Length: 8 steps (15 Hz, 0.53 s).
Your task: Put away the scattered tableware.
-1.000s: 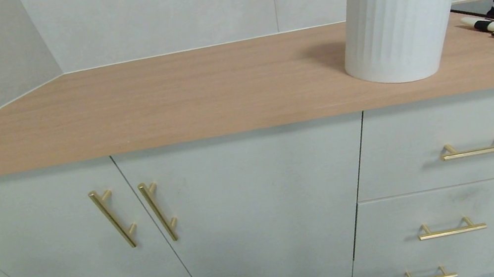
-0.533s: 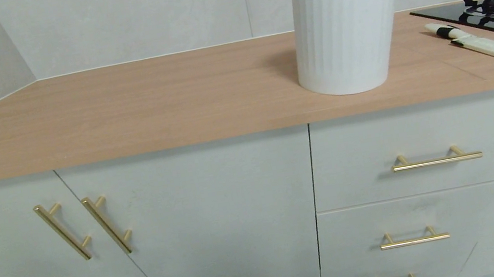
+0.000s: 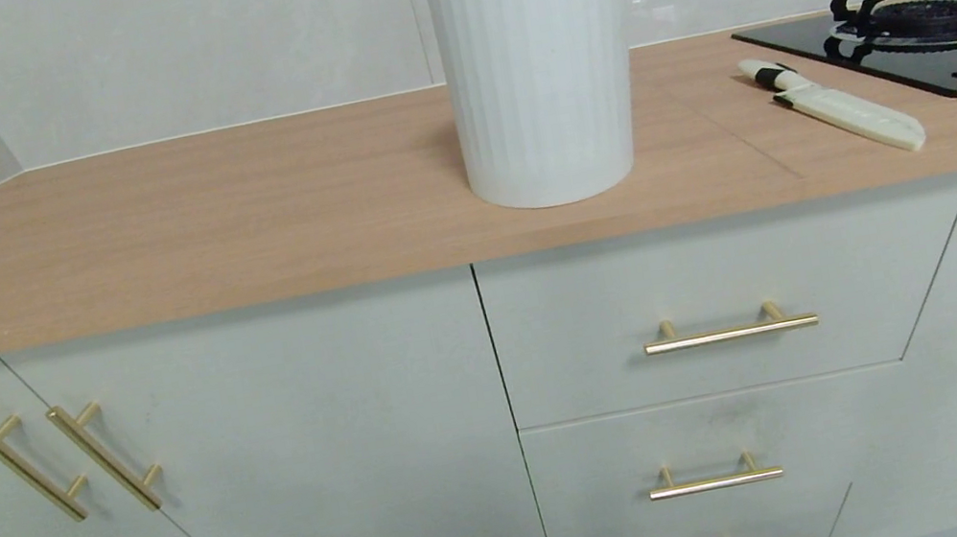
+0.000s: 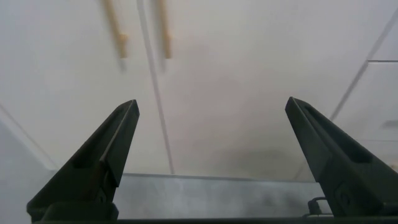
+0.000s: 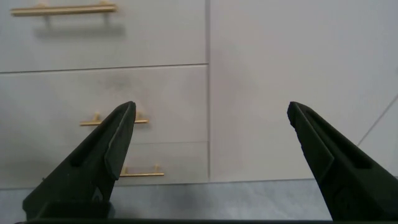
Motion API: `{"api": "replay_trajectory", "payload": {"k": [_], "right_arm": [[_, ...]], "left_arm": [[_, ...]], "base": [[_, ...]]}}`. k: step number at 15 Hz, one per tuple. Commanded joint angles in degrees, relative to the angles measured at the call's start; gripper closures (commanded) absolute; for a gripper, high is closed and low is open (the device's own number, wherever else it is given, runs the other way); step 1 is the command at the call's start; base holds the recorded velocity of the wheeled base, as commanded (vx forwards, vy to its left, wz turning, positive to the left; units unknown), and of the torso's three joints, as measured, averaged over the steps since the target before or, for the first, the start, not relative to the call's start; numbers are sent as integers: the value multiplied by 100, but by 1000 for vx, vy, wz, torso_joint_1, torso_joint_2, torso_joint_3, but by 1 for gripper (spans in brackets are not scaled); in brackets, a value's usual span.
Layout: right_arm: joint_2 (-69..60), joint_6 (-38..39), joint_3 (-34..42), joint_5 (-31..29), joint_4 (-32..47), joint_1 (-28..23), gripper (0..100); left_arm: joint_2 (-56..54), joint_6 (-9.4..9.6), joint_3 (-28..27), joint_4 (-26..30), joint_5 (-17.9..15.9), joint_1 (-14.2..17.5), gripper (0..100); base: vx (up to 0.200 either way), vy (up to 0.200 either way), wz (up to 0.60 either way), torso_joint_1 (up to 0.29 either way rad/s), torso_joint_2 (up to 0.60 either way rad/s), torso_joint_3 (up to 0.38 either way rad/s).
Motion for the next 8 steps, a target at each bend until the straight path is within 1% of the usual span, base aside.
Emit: {"api": "replay_trajectory", "payload": {"k": [1, 8], "right_arm": [[7, -7, 0, 2, -4, -11, 0], [7, -16, 0, 2, -4, -11, 0]], "left_arm": [[-1, 0, 2, -1, 4, 0, 0], [-1, -8, 2, -1, 4, 0, 0]], "base": [[0, 0, 0, 0, 0, 0], [0, 0, 0, 0, 0, 0]]}}
